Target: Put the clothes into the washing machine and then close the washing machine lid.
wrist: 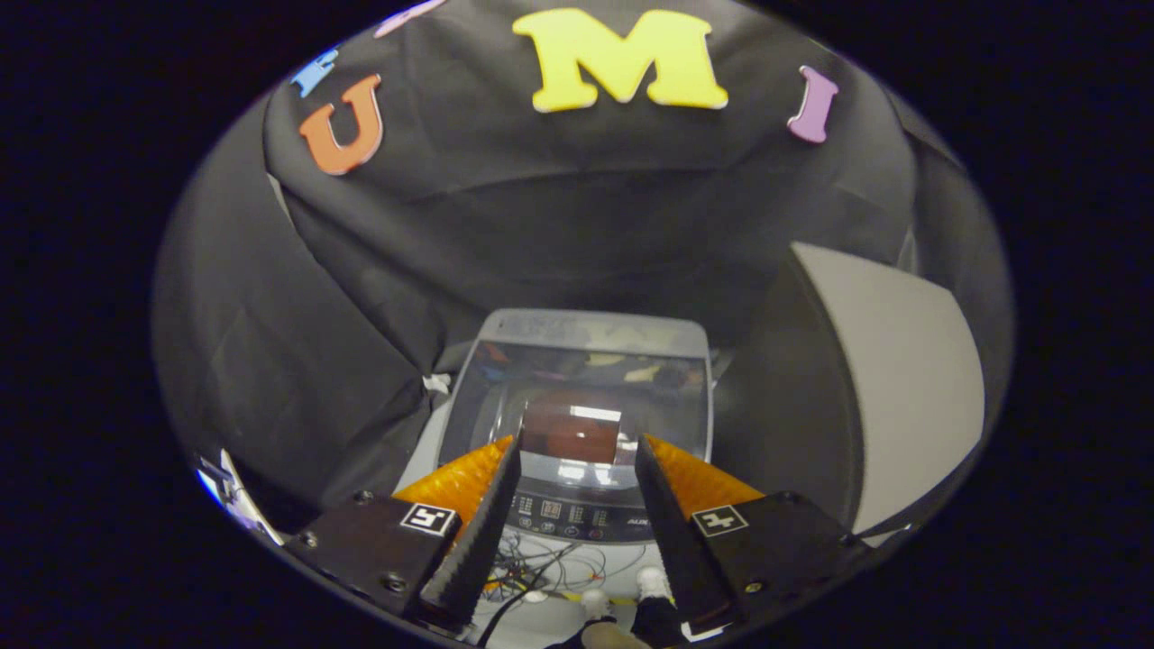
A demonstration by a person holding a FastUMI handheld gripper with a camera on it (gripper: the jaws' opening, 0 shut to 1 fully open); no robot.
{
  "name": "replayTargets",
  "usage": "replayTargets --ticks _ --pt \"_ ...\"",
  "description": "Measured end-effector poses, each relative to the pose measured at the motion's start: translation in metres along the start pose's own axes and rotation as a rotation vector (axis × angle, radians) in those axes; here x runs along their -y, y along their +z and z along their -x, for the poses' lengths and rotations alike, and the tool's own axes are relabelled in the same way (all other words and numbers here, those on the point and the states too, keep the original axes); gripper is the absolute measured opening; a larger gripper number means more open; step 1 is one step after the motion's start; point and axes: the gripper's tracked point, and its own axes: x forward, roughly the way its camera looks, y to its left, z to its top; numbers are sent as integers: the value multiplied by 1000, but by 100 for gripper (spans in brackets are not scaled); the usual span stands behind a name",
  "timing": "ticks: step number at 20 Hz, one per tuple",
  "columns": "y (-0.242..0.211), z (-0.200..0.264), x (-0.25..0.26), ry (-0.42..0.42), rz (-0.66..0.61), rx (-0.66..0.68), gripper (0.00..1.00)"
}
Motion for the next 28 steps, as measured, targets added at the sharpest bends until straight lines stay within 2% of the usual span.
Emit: replayTargets --ticks 2,7,9,11,15,17,21,24,28 --pt "13 44 20 11 -18 124 81" --pt "42 156 89 -60 -48 410 81" --pt "40 198 126 -112 -56 504 85" --pt "37 234 153 -166 -50 588 100" --pt "19 299 200 -237 -51 686 98" --pt "6 320 221 -265 -43 713 98" --pt "-12 347 238 -270 -14 765 98" --pt "-22 355 246 -240 -36 779 98" --pt "-27 359 262 -250 -28 804 99"
